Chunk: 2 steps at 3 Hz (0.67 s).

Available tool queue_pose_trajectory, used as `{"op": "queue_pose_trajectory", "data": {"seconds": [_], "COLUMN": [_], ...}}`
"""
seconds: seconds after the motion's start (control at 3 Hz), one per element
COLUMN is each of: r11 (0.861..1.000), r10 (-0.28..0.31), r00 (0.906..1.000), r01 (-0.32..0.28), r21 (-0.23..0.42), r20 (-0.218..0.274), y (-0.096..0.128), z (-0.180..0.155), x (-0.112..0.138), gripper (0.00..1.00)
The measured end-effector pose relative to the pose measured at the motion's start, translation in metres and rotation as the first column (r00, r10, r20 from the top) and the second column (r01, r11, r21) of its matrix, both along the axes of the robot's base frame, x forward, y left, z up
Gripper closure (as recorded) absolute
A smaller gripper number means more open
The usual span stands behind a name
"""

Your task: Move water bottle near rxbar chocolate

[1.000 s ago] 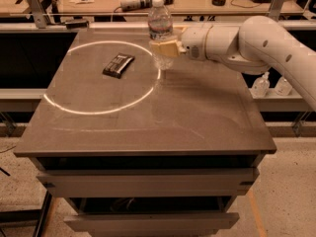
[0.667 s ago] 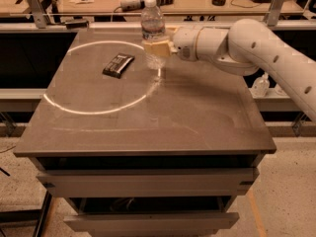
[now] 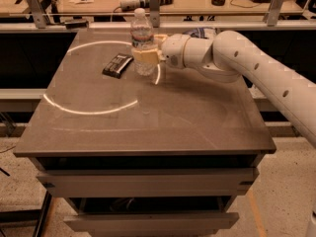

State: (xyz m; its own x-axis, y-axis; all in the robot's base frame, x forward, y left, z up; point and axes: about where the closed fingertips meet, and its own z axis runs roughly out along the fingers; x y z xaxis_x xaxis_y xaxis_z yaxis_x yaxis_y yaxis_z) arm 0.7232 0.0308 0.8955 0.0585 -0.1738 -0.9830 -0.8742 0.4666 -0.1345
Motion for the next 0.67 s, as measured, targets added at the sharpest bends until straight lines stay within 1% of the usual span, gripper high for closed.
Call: {"op": "queue_pose_trajectory", "data": {"seconds": [0.33,0.67], "r11": [1.000,1.000], "r10": [0.025,0.027], "r00": [0.9997,0.9994], "r01": [-0.025,-0.027], "r21": [0.011,-0.002], "r20": [0.000,-0.020], "y": [0.0145,0.0192], "z": [-0.0075,-0.0135], "x": [0.0019,0.0011], "gripper": [1.00,0.82]}}
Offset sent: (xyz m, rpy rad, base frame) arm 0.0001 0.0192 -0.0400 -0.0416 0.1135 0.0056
